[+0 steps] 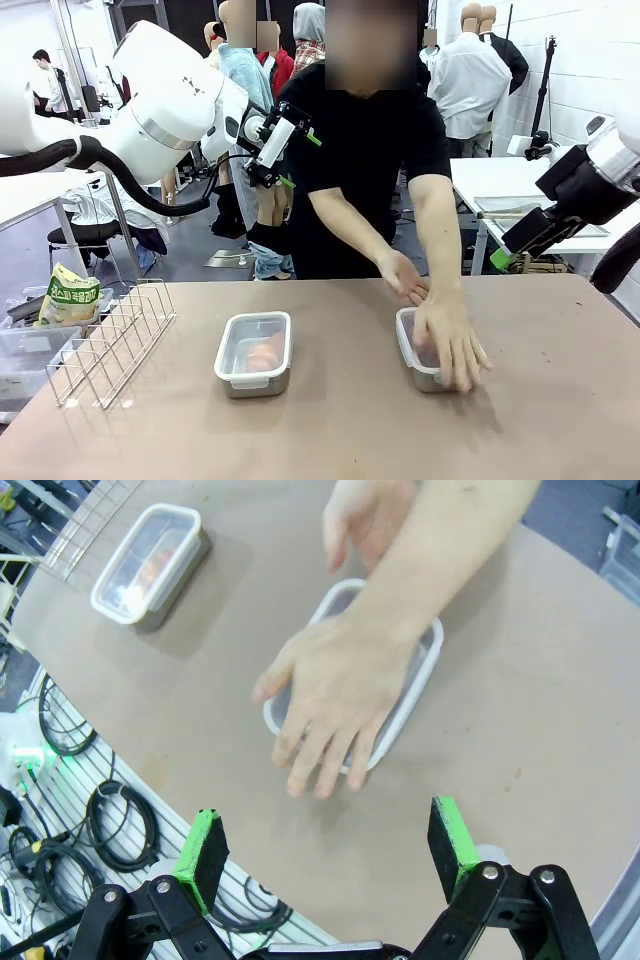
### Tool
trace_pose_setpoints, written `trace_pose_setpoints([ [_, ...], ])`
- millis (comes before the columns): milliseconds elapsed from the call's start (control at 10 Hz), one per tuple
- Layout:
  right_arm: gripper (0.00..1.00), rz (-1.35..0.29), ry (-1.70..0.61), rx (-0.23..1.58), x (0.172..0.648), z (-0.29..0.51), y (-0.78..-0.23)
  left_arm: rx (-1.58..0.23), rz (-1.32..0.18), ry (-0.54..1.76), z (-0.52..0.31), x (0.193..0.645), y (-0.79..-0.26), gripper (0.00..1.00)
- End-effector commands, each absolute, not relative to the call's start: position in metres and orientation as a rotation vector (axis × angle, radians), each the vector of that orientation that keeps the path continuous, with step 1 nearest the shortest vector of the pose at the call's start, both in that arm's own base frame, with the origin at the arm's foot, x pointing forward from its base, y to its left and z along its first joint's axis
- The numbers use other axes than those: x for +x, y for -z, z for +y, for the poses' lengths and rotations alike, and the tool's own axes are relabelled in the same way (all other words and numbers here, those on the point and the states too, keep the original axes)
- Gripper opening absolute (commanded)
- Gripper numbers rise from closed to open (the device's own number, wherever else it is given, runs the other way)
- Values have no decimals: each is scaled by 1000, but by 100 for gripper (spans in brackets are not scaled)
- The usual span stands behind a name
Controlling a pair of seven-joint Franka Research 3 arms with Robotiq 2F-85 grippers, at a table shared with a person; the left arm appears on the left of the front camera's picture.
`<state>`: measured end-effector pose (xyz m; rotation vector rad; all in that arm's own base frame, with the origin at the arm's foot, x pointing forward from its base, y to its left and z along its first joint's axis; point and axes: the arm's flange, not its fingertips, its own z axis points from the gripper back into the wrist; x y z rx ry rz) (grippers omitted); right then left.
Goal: Place the bread in airtight containers.
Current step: Release when the human grabs the Airtight Container lid.
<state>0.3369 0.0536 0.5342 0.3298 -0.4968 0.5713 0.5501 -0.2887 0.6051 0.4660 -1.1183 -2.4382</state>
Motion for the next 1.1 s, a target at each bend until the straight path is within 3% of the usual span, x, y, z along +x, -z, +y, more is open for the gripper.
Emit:
trace_pose_setpoints([
  [0,100,-495,-570,346,337,54,-533,468,-1116,2439,-287,551,-604,100],
  [1000,100,-495,-570,346,337,54,-533,468,-1116,2439,-287,551,-604,100],
])
